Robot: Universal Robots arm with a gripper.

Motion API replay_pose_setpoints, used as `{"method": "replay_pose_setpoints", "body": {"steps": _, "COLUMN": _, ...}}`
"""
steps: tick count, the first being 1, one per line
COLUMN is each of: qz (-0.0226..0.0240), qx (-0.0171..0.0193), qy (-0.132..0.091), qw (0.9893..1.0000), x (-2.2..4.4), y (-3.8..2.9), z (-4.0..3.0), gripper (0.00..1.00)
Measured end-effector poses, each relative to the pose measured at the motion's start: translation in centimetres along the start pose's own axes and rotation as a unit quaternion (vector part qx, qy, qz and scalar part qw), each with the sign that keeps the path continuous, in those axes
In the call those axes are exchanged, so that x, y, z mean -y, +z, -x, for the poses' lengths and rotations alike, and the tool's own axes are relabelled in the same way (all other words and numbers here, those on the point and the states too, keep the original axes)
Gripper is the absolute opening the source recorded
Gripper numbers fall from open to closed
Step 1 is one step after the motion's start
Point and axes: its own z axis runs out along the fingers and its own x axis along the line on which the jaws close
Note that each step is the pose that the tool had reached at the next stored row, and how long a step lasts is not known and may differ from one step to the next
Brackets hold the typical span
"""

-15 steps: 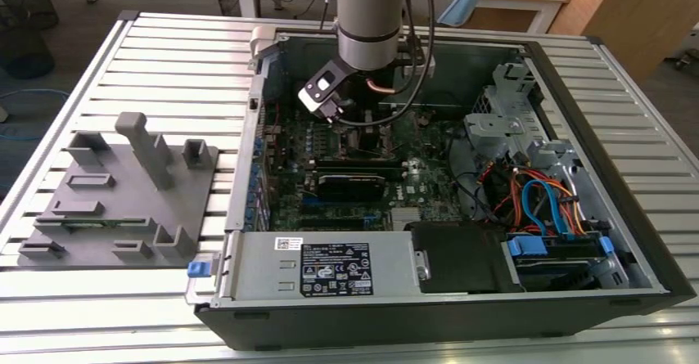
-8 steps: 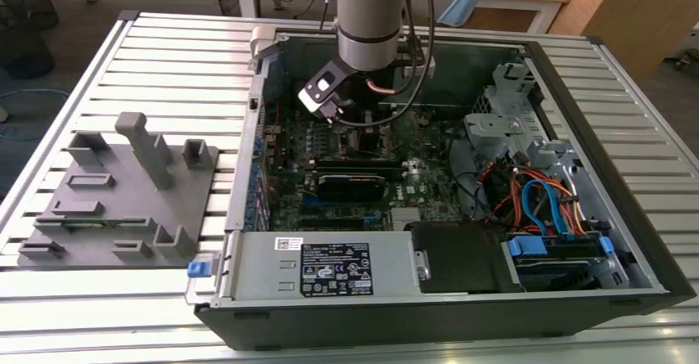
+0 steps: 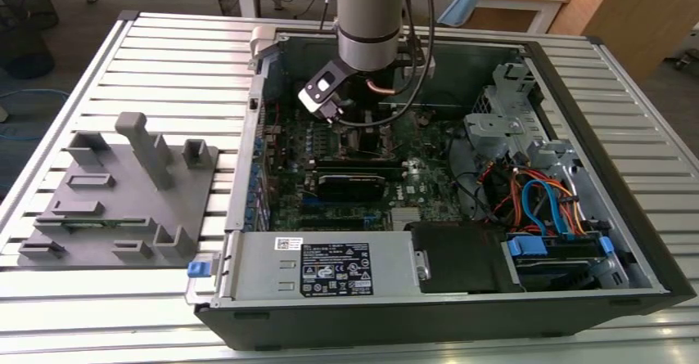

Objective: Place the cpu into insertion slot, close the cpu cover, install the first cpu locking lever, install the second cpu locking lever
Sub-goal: 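Place the cpu into insertion slot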

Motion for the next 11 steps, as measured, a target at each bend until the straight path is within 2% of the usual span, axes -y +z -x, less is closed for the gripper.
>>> {"method": "replay_pose_setpoints", "body": {"steps": 11, "qz": 0.0001, "qx": 0.0000, "qy": 0.001, "qw": 1.0000, "x": -0.09, "y": -1.04, "z": -0.04, "gripper": 0.61}}
